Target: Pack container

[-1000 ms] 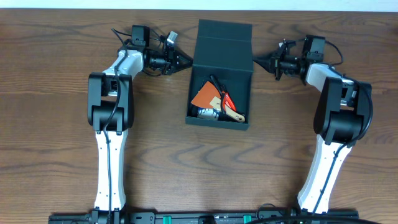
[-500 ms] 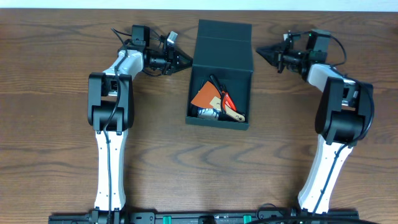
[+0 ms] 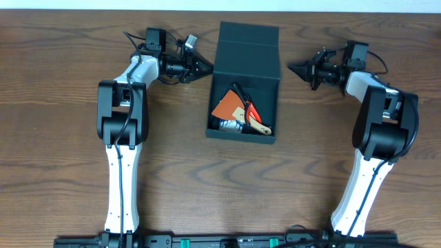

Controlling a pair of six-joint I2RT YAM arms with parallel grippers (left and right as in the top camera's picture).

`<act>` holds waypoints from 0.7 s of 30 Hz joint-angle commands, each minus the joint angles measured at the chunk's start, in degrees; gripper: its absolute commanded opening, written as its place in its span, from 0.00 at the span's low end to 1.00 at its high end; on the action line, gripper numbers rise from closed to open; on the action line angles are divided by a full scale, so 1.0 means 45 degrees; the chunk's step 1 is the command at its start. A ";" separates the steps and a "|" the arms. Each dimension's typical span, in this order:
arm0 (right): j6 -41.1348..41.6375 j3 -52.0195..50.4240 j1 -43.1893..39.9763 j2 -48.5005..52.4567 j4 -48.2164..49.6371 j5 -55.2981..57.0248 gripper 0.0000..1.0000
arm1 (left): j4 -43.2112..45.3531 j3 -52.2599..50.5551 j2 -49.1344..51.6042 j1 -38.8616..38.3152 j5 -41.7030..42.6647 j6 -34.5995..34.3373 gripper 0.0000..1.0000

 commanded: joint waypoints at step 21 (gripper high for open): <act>-0.1953 -0.0005 0.1506 0.0155 -0.1117 0.0049 0.01 | 0.0262 0.0024 0.0384 -0.0010 0.0039 -0.0214 0.05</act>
